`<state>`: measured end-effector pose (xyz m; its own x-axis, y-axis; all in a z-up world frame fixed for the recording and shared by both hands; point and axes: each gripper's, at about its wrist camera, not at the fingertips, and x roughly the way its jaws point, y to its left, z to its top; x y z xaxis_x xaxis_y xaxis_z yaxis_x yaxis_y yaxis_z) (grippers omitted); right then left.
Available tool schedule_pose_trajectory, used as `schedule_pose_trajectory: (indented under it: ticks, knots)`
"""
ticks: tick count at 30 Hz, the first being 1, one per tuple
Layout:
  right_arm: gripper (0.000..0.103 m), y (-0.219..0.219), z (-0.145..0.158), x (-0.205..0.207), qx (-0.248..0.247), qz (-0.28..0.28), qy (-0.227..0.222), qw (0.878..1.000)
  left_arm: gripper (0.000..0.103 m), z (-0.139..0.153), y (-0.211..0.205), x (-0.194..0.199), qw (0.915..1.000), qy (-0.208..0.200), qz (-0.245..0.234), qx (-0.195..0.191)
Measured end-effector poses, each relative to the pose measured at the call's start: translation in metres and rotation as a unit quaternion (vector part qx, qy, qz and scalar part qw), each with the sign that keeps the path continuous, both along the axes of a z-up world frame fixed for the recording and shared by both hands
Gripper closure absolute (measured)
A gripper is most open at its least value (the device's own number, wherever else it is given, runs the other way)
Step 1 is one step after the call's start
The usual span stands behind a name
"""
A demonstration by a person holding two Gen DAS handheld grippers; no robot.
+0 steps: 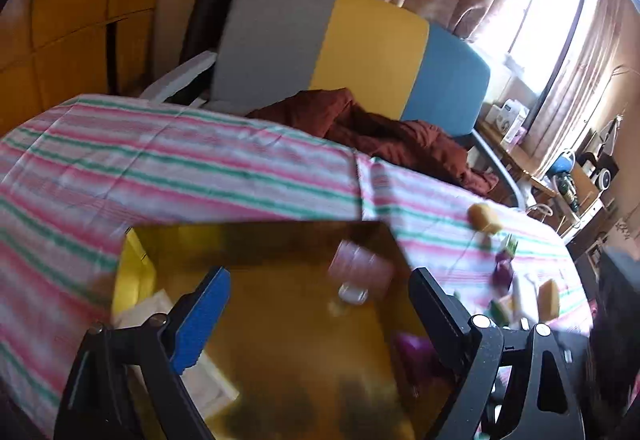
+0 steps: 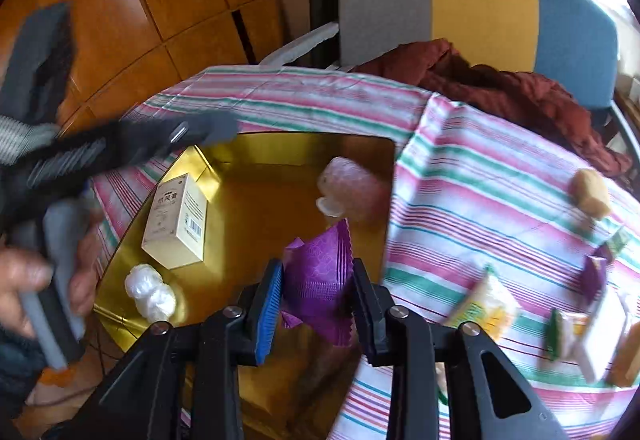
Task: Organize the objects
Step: 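Drop the roller into the tray with the left gripper while the right gripper carries a purple sachet there, then grasp the WEIDAN snack bag with the left gripper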
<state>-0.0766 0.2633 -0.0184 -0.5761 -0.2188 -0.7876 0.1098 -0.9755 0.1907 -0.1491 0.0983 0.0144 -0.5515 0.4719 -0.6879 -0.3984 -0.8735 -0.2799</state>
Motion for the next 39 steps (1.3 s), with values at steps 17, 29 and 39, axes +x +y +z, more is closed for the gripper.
schedule_pose_trajectory:
  ticks: [17, 29, 39]
  knots:
    - [0.039, 0.007, 0.0, 0.042, 0.018, -0.067, 0.021, 0.997, 0.012, -0.014, -0.033, 0.083, 0.9984, 0.029, 0.018, -0.045]
    - [0.02, 0.002, 0.005, 0.068, 0.026, -0.086, 0.039, 0.995, 0.004, -0.01, -0.024, 0.108, 0.9962, 0.046, 0.02, -0.071]
    - [0.019, 0.052, 0.007, 0.086, 0.027, -0.149, 0.039, 0.988, 0.005, -0.013, -0.01, 0.118, 0.9961, 0.044, -0.011, -0.076]
